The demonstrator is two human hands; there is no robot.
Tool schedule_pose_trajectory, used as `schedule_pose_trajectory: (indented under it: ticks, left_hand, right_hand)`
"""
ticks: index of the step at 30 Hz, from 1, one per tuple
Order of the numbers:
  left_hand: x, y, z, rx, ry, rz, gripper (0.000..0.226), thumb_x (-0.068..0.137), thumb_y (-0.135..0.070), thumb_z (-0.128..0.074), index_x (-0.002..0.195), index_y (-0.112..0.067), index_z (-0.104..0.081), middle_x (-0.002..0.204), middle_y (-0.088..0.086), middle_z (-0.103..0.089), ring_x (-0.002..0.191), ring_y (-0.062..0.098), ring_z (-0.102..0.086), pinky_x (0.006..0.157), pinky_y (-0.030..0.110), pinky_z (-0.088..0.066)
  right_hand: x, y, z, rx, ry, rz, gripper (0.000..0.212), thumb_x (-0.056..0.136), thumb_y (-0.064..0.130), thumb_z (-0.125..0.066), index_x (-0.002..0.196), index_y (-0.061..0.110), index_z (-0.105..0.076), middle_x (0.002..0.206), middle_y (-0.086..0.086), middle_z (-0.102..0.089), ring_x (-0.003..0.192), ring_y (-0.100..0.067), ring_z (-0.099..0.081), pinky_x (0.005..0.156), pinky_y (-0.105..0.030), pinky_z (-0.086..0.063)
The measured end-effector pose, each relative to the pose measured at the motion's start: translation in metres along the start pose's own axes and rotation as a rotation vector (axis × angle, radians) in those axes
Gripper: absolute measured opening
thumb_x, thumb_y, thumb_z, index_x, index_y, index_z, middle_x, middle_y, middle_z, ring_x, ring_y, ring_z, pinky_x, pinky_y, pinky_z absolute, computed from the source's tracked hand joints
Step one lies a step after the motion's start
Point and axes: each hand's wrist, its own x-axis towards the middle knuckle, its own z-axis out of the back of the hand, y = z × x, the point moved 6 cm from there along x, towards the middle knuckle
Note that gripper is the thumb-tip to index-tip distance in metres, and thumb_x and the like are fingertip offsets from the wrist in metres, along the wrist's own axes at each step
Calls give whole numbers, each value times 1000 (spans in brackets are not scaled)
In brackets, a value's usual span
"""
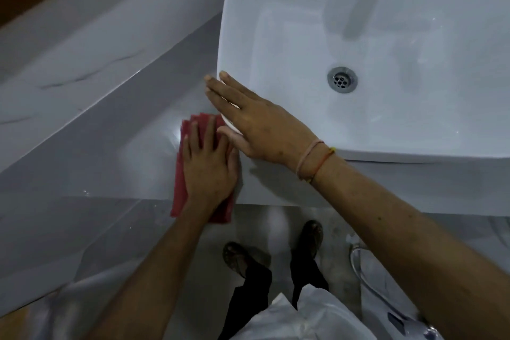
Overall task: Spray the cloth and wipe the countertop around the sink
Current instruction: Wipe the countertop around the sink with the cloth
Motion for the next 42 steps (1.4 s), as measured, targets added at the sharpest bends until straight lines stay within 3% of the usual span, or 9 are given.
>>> schedule_pose_trajectory:
  ticks: [3, 8, 13, 20, 25, 28, 32, 37, 42]
  left_hand:
    - [-36, 23, -7, 31, 22, -41, 59, 97, -52, -18, 152, -32, -14, 161, 6, -16, 149, 33, -7, 119, 54, -12]
    - [-18, 93, 13, 23, 36, 149, 66, 91, -63, -8, 151, -36, -12, 160, 10, -19, 146, 42, -9, 114, 62, -13]
    - [24, 63, 22, -78, -46, 301, 58, 98, -48, -21, 152, -26, -15, 160, 14, -17, 145, 46, -7, 117, 61, -7]
    - [-39, -43, -9, -66, 13, 188, 58, 96, -47, -26, 149, -24, -25, 159, 13, -21, 147, 40, -9, 118, 56, -9]
    - [-81, -13, -18, -7, 30, 117, 58, 96, -48, -27, 151, -32, -21, 160, 11, -18, 148, 39, -8, 118, 57, -10]
    - [-71, 49, -4, -24, 14, 243, 58, 95, -49, -25, 150, -32, -21, 160, 10, -19, 147, 41, -8, 115, 62, -14]
    - [-37, 93, 12, -19, 39, 329, 61, 96, -56, -15, 152, -34, -5, 162, 7, -9, 147, 39, -2, 117, 56, -3]
    - [13, 73, 16, -42, 19, 347, 61, 99, -48, -21, 153, -26, -4, 162, 13, -8, 146, 43, 0, 118, 59, 0]
    - [31, 16, 14, -81, 7, 202, 66, 97, -49, -33, 153, -22, -10, 161, 14, -10, 146, 44, -2, 118, 58, -3]
  right_hand:
    - [0, 0, 0, 39, 11, -1, 62, 100, 29, -40, 150, 6, -11, 162, -9, -7, 149, -23, -3, 116, -29, -27]
    - [1, 1, 0, -24, -1, 9, 61, 100, 33, -37, 149, 4, -14, 161, -11, -10, 149, -25, -5, 113, -23, -5]
    - [2, 0, -1, -36, -3, 6, 60, 101, 33, -36, 149, 3, -15, 161, -13, -11, 149, -26, -6, 116, -24, -6]
    - [0, 0, 0, 16, -4, 11, 58, 102, 28, -35, 149, 6, -12, 162, -8, -6, 149, -23, -4, 109, -34, -42]
    - [-2, 1, 1, 28, -19, 22, 58, 101, 31, -35, 149, 4, -15, 161, -9, -11, 149, -23, -8, 111, -35, -39]
    - [-2, 0, 1, 35, -23, 26, 58, 101, 30, -36, 148, 3, -16, 161, -10, -12, 149, -25, -9, 115, -34, -34]
    - [-1, 1, 0, 44, -14, 23, 58, 101, 30, -36, 148, 3, -16, 161, -12, -11, 149, -26, -7, 116, -34, -32]
    - [0, 2, 0, 0, -13, 24, 58, 101, 31, -35, 148, 2, -16, 161, -13, -11, 149, -27, -8, 117, -30, -24]
    - [0, 1, 0, 13, -7, 15, 58, 101, 30, -36, 149, 4, -14, 161, -11, -10, 149, -25, -6, 118, -33, -29]
